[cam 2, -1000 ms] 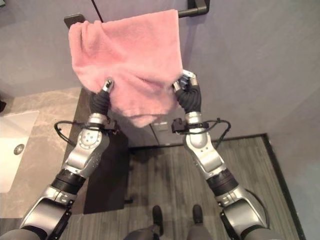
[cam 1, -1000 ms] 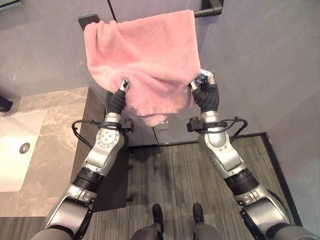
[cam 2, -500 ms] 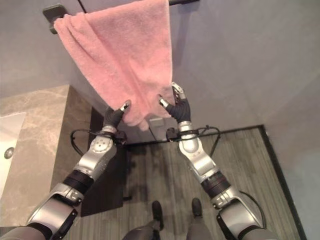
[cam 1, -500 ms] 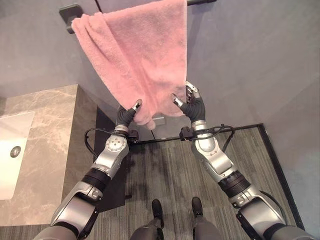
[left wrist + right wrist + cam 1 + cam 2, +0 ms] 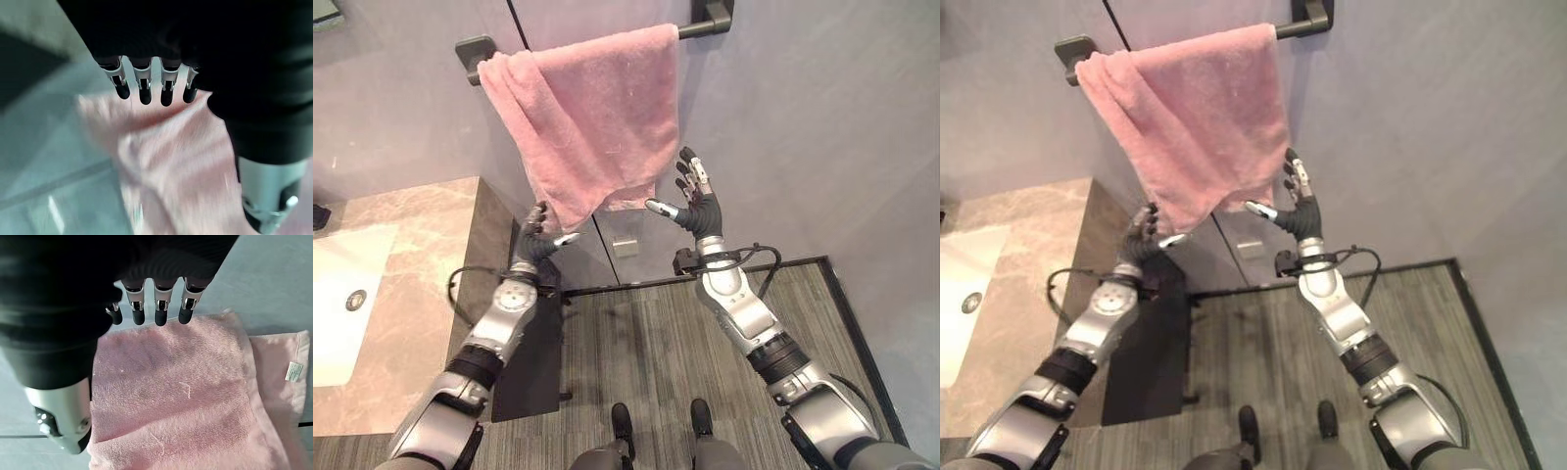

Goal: Put brush and paste in cup on sink, flatten towel.

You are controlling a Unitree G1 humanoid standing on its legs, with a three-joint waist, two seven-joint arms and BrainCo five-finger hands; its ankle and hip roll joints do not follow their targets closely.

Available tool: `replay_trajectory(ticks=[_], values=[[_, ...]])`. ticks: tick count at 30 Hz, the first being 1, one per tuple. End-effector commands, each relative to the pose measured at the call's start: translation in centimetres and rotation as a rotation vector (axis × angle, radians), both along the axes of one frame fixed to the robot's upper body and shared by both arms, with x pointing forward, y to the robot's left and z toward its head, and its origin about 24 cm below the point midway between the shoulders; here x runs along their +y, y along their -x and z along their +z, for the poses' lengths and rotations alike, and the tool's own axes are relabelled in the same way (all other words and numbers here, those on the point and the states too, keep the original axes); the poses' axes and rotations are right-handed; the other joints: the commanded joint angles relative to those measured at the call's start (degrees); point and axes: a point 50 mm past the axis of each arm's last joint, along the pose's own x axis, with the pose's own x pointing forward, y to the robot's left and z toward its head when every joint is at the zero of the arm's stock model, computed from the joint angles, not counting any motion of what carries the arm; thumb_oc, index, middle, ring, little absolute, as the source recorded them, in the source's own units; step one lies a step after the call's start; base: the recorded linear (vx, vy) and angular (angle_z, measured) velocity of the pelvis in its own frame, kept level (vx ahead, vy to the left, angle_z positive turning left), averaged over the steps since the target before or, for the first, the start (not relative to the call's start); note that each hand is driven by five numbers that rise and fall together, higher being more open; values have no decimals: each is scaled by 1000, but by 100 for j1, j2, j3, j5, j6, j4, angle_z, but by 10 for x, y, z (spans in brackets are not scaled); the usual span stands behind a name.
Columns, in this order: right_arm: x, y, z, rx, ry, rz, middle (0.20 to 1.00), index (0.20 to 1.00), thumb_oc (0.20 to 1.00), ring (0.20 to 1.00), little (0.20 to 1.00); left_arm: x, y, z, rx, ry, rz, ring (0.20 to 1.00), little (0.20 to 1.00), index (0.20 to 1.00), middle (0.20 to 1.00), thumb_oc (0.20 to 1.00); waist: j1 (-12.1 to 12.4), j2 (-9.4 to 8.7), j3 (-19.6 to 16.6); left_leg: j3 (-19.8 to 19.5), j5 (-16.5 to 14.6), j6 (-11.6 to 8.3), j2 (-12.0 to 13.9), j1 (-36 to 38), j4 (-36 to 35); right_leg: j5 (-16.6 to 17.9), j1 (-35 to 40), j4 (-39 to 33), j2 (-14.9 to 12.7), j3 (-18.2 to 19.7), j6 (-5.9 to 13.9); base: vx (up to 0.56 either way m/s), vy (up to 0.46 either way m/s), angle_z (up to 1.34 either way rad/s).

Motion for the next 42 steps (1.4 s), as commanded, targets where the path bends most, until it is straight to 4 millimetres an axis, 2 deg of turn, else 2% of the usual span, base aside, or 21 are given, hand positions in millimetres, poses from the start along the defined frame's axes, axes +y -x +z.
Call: replay_trajectory(ticks=[1,4,7,8,13,15,16,17,18,21,28,34,40,42], values=[[4,-1,17,-66,-56,35,1000,1000,1000,1000,1000,23,-9,41,-143,-106,42,1000,1000,1000,1000,1000,125,-233,-324,39,-14,-616,438,27,21,-76,267,49,-783,-170,456,8,-13,13],[2,-2,21,-81,-56,28,1000,1000,1000,1000,1000,32,-9,58,-207,-112,73,1000,1000,1000,1000,1000,155,-246,-322,21,-14,-624,435,-6,21,-76,259,39,-790,-212,470,5,2,14],[2,-3,22,-84,-55,26,1000,1000,1000,1000,1000,33,-9,60,-211,-112,77,1000,1000,1000,1000,1000,156,-250,-318,17,-15,-623,434,-14,21,-77,255,38,-791,-220,473,0,0,0],[1,-5,29,-106,-49,22,1000,1000,1000,1000,1000,34,-11,74,-268,-81,90,1000,1000,1000,1000,1000,163,-263,-311,4,-18,-622,427,-45,21,-68,231,33,-804,-239,484,0,0,0],[2,-7,42,-146,-43,18,1000,1000,1000,1000,1000,29,-19,91,-321,-22,81,1000,1000,1000,1000,1000,159,-291,-290,6,-13,-617,421,-116,21,-49,142,31,-815,-222,505,0,0,0],[3,-9,50,-171,-31,16,1000,1000,1000,1000,1000,26,-26,109,-363,-35,73,1000,1000,1000,1000,1000,143,-312,-269,11,-3,-619,420,-184,21,-25,63,31,-816,-202,521,0,0,0],[3,-9,50,-172,-31,15,1000,1000,1000,1000,1000,26,-26,109,-364,-35,73,1000,1000,1000,1000,1000,148,-315,-267,12,-2,-618,420,-187,21,-24,59,31,-817,-200,521,0,0,0],[3,-11,57,-194,-21,10,1000,1000,1000,1000,1000,26,-30,123,-396,-19,74,1000,1000,1000,1000,1000,130,-327,-250,17,6,-616,418,-248,21,-4,-15,31,-814,-175,530,0,0,0],[3,-11,57,-195,-22,10,1000,1000,1000,1000,1000,26,-30,123,-397,-19,74,1000,1000,1000,1000,1000,135,-329,-249,19,6,-616,418,-252,21,-3,-21,31,-814,-173,530,0,0,0],[0,-14,68,-227,-6,-21,1000,1000,1000,1000,1000,13,-33,145,-473,40,45,1000,1000,1000,1000,1000,124,-348,-210,19,13,-608,414,-353,21,30,-147,31,-832,-140,550,0,0,0],[0,-17,79,-257,18,-37,1000,1000,1000,1000,1000,11,-35,171,-546,60,45,1000,1000,1000,1000,1000,125,-370,-198,92,2,-589,418,-431,21,67,-315,31,-843,-36,580,2,4,-1],[-4,-19,85,-271,28,-55,1000,1000,1000,1000,1000,11,-31,181,-592,74,39,1000,1000,1000,1000,1000,149,-380,-190,78,-1,-586,421,-462,21,63,-366,31,-838,-12,583,5,-1,-2],[-12,-19,81,-260,31,-80,1000,1000,1000,1000,1000,18,-18,169,-602,73,28,1000,1000,1000,1000,1000,218,-404,-225,54,-39,-579,436,-381,21,9,-277,31,-812,-12,554,26,-10,-4],[-16,-19,81,-261,32,-87,1000,1000,1000,1000,1000,26,-11,159,-594,103,38,1000,1000,1000,1000,1000,271,-430,-253,44,-62,-584,439,-321,21,-27,-202,31,-799,-26,535,15,-9,1]])
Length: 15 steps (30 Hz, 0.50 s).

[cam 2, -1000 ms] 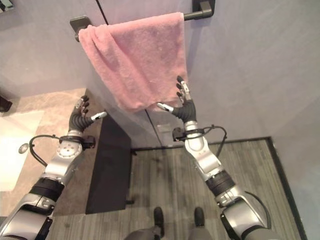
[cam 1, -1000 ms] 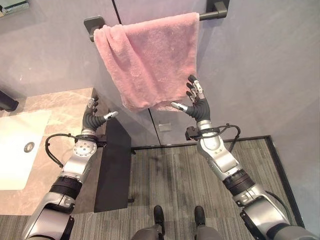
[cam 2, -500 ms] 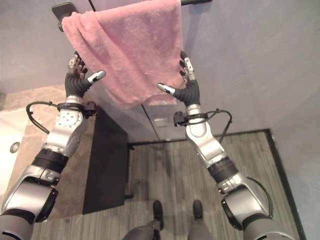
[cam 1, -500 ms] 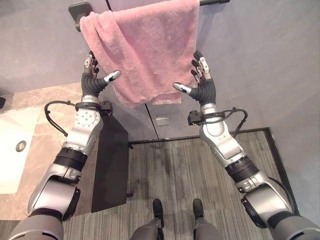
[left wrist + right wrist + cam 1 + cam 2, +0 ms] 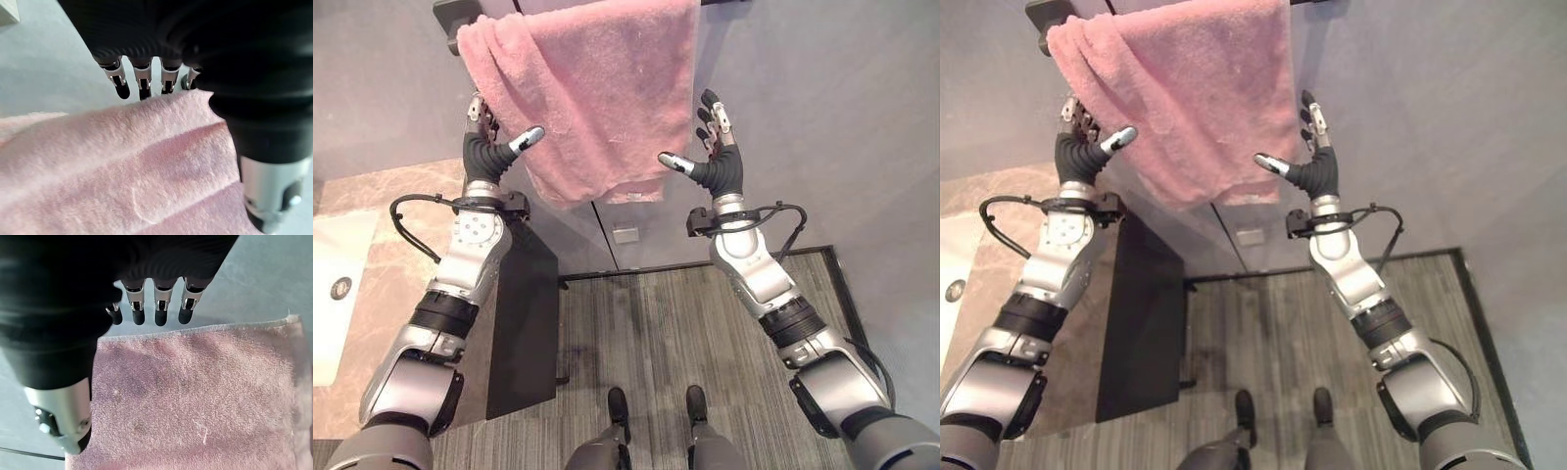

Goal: Put brush and paste in cup on sink, flatten towel.

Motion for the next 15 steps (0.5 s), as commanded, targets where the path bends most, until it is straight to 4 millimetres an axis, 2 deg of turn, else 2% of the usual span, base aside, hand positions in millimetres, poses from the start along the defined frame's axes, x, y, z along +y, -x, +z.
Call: replay_trajectory(ticks=[1,4,6,11,12,13,14,15], values=[[-3,1,26,-110,-23,-5,1000,1000,1000,1000,1000,22,9,32,-147,18,44,1000,1000,1000,1000,1000,144,-293,-221,-16,-90,-581,431,196,13,-60,345,-12,-815,-67,524,0,0,0],[-3,2,27,-109,-29,1,1000,1000,1000,1000,1000,22,10,26,-137,98,2,1000,1000,1000,1000,1000,150,-290,-228,-25,-89,-592,439,214,13,-69,363,-12,-809,-94,519,2,-3,3],[-3,2,28,-107,-41,7,1000,1000,1000,1000,1000,23,9,18,-123,217,-49,1000,1000,1000,1000,1000,156,-298,-203,-15,-89,-594,436,212,13,-72,370,-12,-810,-134,526,-7,-2,6],[-1,0,26,-90,-45,13,1000,1000,1000,1000,1000,24,7,22,-117,240,-87,1000,1000,1000,1000,1000,158,-302,-152,-14,-72,-605,436,194,13,-44,378,-12,-823,-188,538,-7,10,3],[1,0,25,-83,-45,21,1000,1000,1000,1000,1000,24,5,22,-102,252,-101,922,922,922,922,922,154,-298,-136,-20,-70,-603,432,184,13,-33,375,-12,-836,-203,542,-1,24,6],[1,0,24,-80,-42,24,1000,1000,1000,1000,1000,22,3,22,-99,263,-112,661,661,661,661,661,146,-296,-127,-24,-67,-604,427,173,13,-25,367,-12,-843,-207,548,-4,24,6],[1,0,24,-77,-45,24,1000,1000,1000,1000,1000,22,2,22,-98,269,-120,561,561,561,561,561,142,-297,-122,-28,-68,-601,423,163,13,-22,361,-12,-852,-212,554,-5,18,6],[1,-1,23,-73,-46,23,1000,1000,1000,1000,1000,20,1,22,-93,277,-131,539,539,539,539,539,141,-296,-115,-32,-71,-599,417,157,13,-16,355,-12,-857,-218,560,-8,13,3]])
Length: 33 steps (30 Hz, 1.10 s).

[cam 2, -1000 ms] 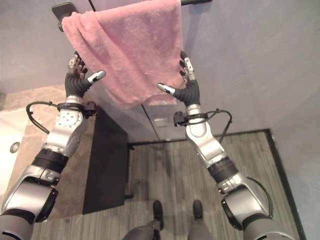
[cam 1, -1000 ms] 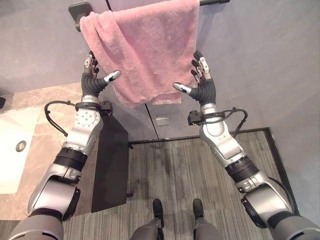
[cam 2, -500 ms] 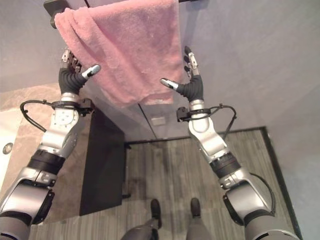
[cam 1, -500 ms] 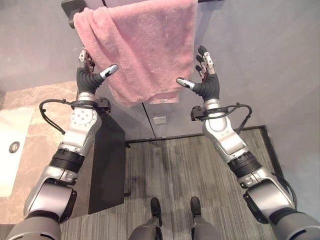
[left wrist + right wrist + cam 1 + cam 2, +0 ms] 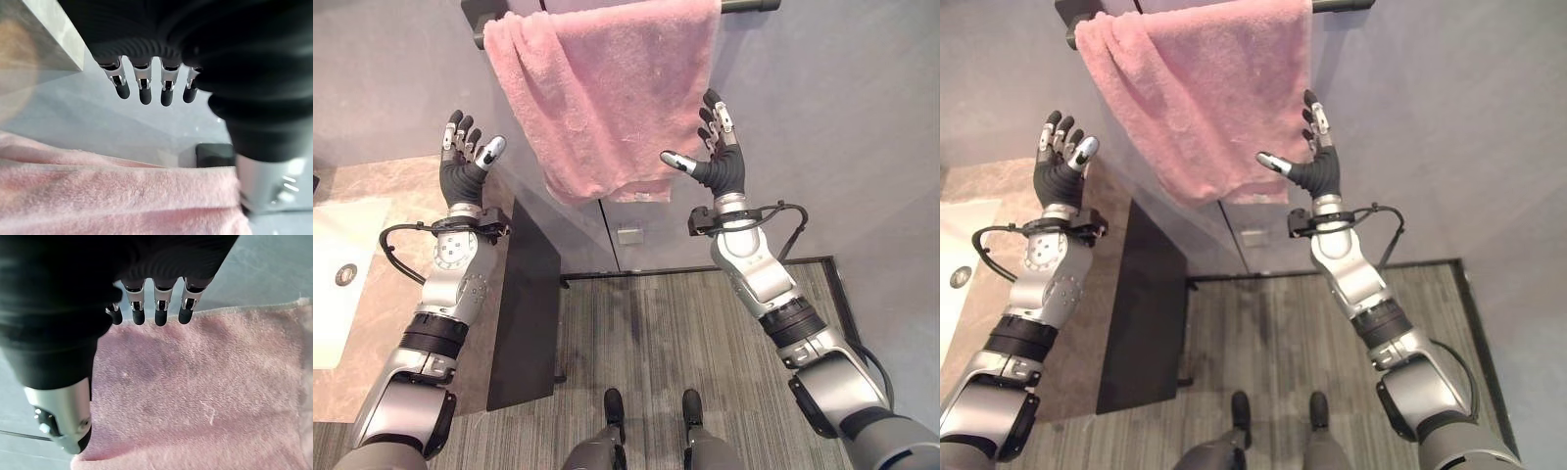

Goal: Put brush and paste in cup on sink, flatten towel.

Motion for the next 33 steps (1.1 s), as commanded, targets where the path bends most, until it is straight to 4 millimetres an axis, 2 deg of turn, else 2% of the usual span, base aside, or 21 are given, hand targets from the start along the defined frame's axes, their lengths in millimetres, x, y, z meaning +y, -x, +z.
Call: replay_trajectory(ticks=[1,5,10,20,23,24,25,26,30,32,33], values=[[3,0,23,-78,-34,24,1000,1000,1000,1000,1000,1,-6,44,-146,-1,-24,523,523,523,523,523,86,-176,-172,94,-74,-598,410,75,14,13,203,-10,-869,-79,574,0,0,0],[4,-2,23,-71,-21,26,1000,1000,1000,1000,1000,-1,-9,48,-146,-15,-40,479,479,479,479,479,80,-180,-153,105,-74,-593,391,40,14,40,155,-10,-881,-68,585,0,0,0],[4,-4,23,-68,-10,24,1000,1000,1000,1000,1000,-7,-16,57,-141,-40,-56,482,482,482,482,482,38,-172,-110,95,-49,-591,394,-60,14,90,32,-10,-896,-20,598,0,0,0],[4,-3,15,-46,7,25,1000,1000,1000,1000,1000,-10,-19,62,-140,-85,-32,598,598,598,598,598,-8,-172,-94,135,-57,-566,409,-112,14,101,-107,-10,-866,83,598,0,0,0],[4,-3,15,-49,6,24,1000,1000,1000,1000,1000,-8,-19,62,-144,-81,-24,605,605,605,605,605,-10,-172,-91,136,-56,-563,416,-105,14,98,-122,-10,-860,114,593,0,0,0],[4,-3,15,-49,6,24,1000,1000,1000,1000,1000,-8,-19,62,-144,-81,-23,633,633,633,633,633,-10,-172,-91,138,-57,-563,417,-104,14,99,-122,-10,-860,115,592,0,0,0],[4,-3,15,-46,4,25,1000,1000,1000,1000,1000,-7,-18,61,-143,-81,-18,780,780,780,780,780,-4,-172,-91,129,-60,-558,420,-96,14,94,-123,-10,-850,123,589,16,-12,-3],[4,-3,14,-44,2,24,1000,1000,1000,1000,1000,-6,-17,61,-145,-78,-16,821,821,821,821,821,0,-173,-92,125,-64,-558,424,-92,14,93,-120,-10,-848,120,587,18,-14,-4],[1,-3,11,-34,6,19,1000,1000,1000,1000,1000,-3,-13,58,-147,-86,-10,918,918,918,918,918,24,-172,-110,126,-75,-557,440,-63,14,70,-86,-10,-844,116,578,18,-10,-6],[1,-2,10,-32,6,20,1000,1000,1000,1000,1000,-2,-12,57,-146,-89,-9,934,934,934,934,934,29,-169,-119,121,-78,-558,444,-52,14,63,-73,-10,-839,114,574,10,-6,-2],[1,-2,9,-29,8,22,1000,1000,1000,1000,1000,-1,-11,56,-148,-92,-6,893,893,893,893,893,37,-167,-128,112,-83,-559,442,-41,14,52,-56,-10,-834,105,571,0,0,0]])
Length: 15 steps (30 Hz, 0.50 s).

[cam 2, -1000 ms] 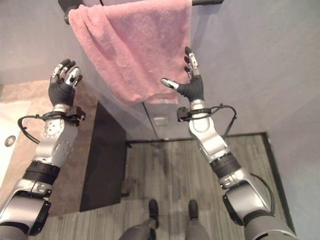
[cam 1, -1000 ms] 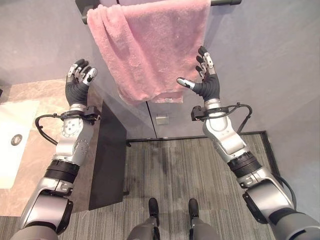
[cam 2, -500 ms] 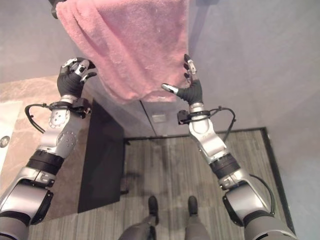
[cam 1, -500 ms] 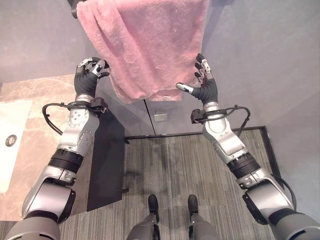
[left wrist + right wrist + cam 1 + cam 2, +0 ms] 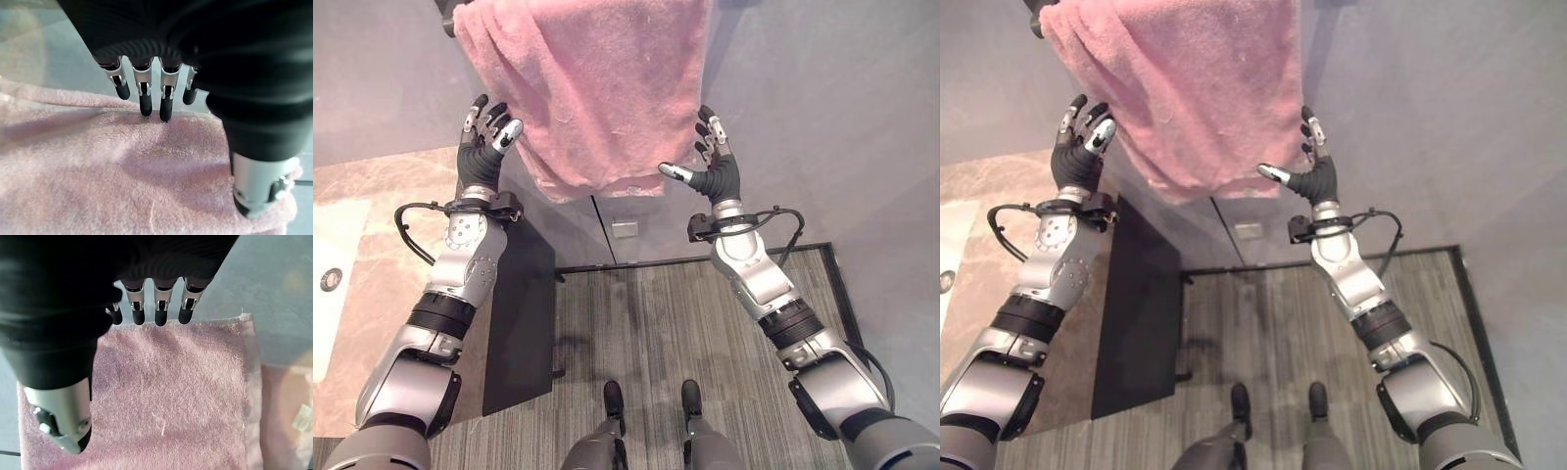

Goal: Put brush and paste in cup on sink, flatten towel.

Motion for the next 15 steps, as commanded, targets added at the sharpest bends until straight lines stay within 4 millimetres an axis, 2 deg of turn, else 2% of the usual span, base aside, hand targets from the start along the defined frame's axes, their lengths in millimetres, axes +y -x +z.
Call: replay_trajectory(ticks=[1,15], values=[[4,2,23,-92,-23,35,1000,1000,1000,1000,1000,17,4,40,-142,-52,68,884,884,884,884,884,81,-179,-145,-4,-92,-550,440,160,14,49,208,-9,-834,-24,569,0,0,0],[0,1,23,-94,-11,20,1000,1000,1000,1000,1000,20,10,43,-180,-21,83,827,827,827,827,827,99,-194,-140,-35,-122,-538,425,163,14,38,212,-9,-829,-42,571,0,0,0]])
